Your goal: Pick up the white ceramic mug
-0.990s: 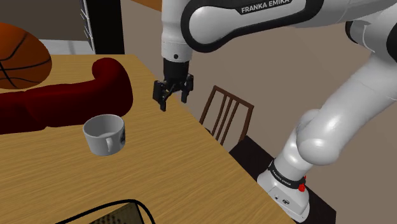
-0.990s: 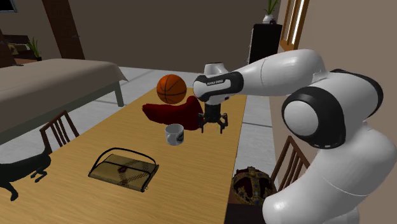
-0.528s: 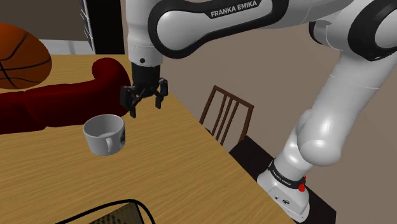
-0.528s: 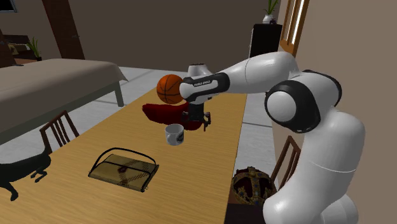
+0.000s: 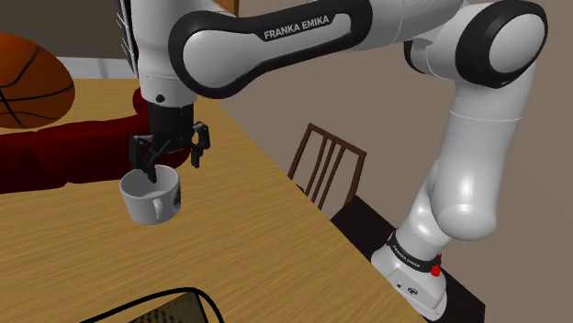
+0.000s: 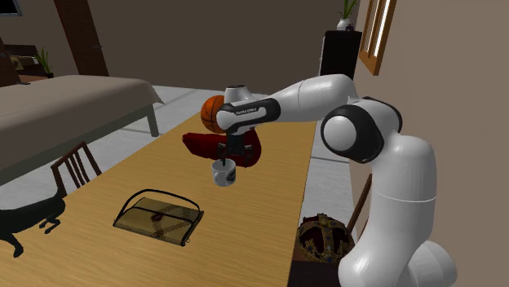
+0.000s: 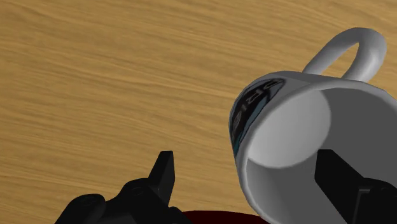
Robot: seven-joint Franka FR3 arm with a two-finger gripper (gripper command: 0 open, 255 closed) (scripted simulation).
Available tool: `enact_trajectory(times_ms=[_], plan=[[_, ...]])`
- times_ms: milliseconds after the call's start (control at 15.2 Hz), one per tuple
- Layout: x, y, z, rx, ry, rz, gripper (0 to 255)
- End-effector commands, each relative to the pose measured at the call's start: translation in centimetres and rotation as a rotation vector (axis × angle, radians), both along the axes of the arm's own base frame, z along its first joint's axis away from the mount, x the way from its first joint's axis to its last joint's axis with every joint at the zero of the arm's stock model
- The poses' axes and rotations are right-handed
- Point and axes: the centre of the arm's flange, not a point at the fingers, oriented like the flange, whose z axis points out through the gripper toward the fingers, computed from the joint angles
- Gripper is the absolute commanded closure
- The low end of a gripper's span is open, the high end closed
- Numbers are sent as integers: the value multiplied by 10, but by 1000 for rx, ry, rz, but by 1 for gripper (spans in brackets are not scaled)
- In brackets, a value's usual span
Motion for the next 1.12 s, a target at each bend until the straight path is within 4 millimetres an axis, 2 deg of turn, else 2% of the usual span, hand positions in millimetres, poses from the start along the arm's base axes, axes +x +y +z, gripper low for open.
enact_trajectory(times_ms=[0, 198, 330, 396, 924, 990, 1056], plan=[[0, 2, -10, 1, -1, 0, 0], [0, 2, -25, 1, -1, 0, 0], [0, 2, -28, 1, -1, 0, 0], [-1, 0, -27, 1, 0, 0, 255], [-2, 0, -23, 1, -1, 0, 255], [0, 2, -28, 1, -1, 0, 255], [0, 2, -23, 1, -1, 0, 255]])
